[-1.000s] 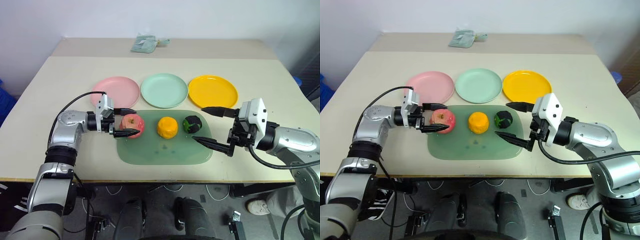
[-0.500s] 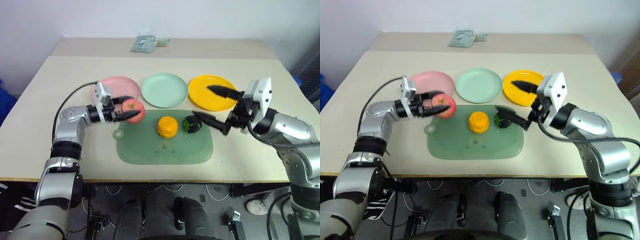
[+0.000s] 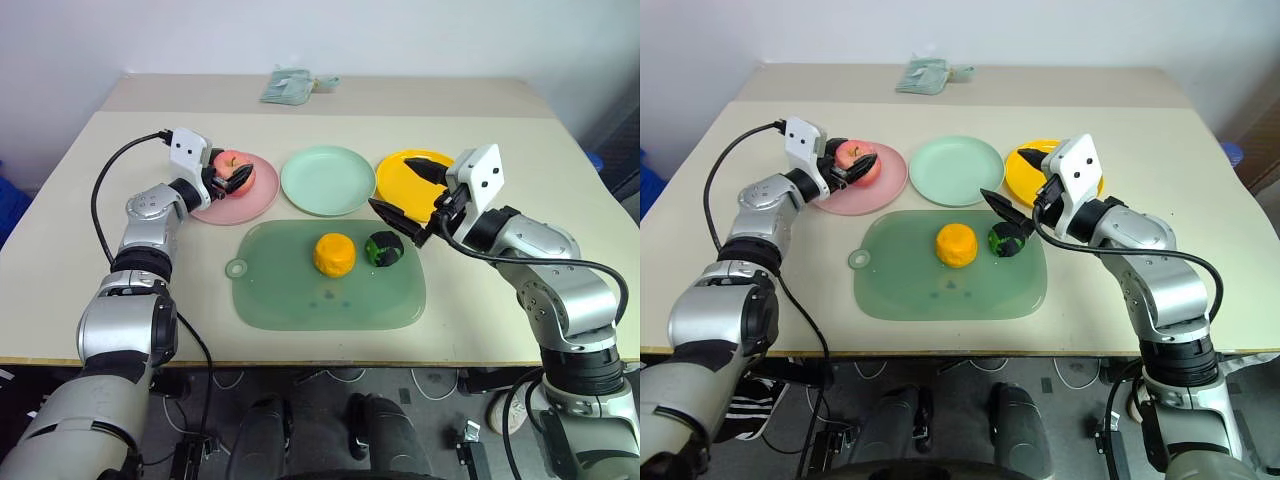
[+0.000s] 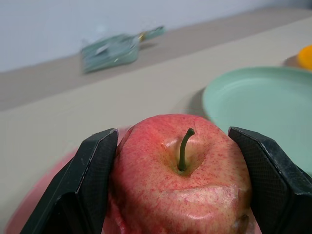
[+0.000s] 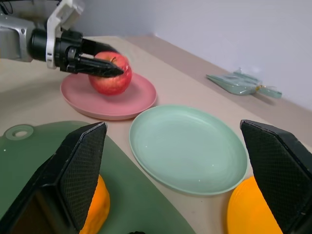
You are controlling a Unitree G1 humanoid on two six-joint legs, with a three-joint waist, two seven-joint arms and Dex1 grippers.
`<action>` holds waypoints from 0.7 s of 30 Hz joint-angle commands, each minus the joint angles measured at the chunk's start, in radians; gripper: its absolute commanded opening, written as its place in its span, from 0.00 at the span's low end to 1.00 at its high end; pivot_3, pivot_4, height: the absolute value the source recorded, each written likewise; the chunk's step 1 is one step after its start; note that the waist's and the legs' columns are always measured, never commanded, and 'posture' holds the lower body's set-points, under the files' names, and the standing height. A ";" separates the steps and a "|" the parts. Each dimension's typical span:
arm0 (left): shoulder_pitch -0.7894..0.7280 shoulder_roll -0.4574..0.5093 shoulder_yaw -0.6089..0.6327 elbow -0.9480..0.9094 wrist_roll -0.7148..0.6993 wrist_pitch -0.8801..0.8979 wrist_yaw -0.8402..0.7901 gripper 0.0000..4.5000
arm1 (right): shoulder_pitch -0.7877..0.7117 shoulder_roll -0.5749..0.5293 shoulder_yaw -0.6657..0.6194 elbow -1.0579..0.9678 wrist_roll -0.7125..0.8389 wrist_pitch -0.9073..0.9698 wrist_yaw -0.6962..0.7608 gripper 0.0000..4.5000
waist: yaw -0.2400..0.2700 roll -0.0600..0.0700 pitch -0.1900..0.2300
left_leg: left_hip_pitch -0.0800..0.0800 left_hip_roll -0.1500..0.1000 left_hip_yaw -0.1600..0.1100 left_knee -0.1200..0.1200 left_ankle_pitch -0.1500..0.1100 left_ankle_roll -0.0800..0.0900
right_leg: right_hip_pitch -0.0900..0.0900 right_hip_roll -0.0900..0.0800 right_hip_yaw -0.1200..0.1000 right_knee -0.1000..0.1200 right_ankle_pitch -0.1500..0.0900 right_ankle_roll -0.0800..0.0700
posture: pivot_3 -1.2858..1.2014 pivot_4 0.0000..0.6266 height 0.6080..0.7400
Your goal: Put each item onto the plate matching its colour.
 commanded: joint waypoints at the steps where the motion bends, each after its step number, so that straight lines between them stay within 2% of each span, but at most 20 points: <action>1: -0.031 0.024 0.021 0.005 0.011 -0.018 0.062 0.76 | -0.009 -0.010 -0.023 -0.045 0.003 -0.013 0.007 1.00 | 0.000 0.000 0.000 | 0.000 0.000 0.000 0.000 0.000 0.000 | 0.000 0.000 0.000 0.000 0.000 0.000 | 0.52 0.24 1.00; 2: -0.031 0.025 0.026 0.007 0.008 -0.014 0.066 0.76 | -0.006 -0.012 -0.024 -0.047 0.004 -0.013 0.009 1.00 | 0.000 0.000 0.000 | 0.000 0.000 0.000 0.000 0.000 0.000 | 0.000 0.000 0.000 0.000 0.000 0.000 | 0.52 0.24 1.00; 5: -0.032 0.030 0.029 0.003 0.002 -0.005 0.021 0.99 | -0.002 -0.017 -0.022 -0.047 -0.002 -0.017 0.017 1.00 | 0.000 0.000 0.000 | 0.000 0.000 0.000 0.000 0.000 0.000 | 0.000 0.000 0.000 0.000 0.000 0.000 | 0.52 0.24 1.00; 12: -0.043 0.047 0.072 -0.035 -0.041 -0.061 -0.085 1.00 | -0.008 -0.008 -0.023 -0.048 0.006 -0.014 0.035 1.00 | -0.001 0.000 0.000 | 0.000 0.000 0.000 0.000 0.000 0.000 | 0.000 0.000 0.000 0.000 0.000 0.000 | 0.52 0.24 1.00; 17: -0.024 0.053 0.101 -0.158 -0.174 0.037 -0.472 1.00 | 0.029 -0.047 -0.009 -0.099 0.056 0.031 0.114 1.00 | 0.001 0.000 0.000 | 0.000 0.000 0.000 0.000 0.000 0.000 | 0.000 0.000 0.000 0.000 0.000 0.000 | 0.52 0.24 1.00; 21: 0.076 0.095 0.059 -0.350 -0.274 0.243 -0.817 1.00 | 0.032 -0.073 0.018 -0.108 0.048 0.065 0.132 1.00 | -0.006 0.001 0.000 | 0.000 0.000 0.001 0.000 0.000 0.000 | 0.000 0.000 0.000 0.000 0.000 0.000 | 0.52 0.24 1.00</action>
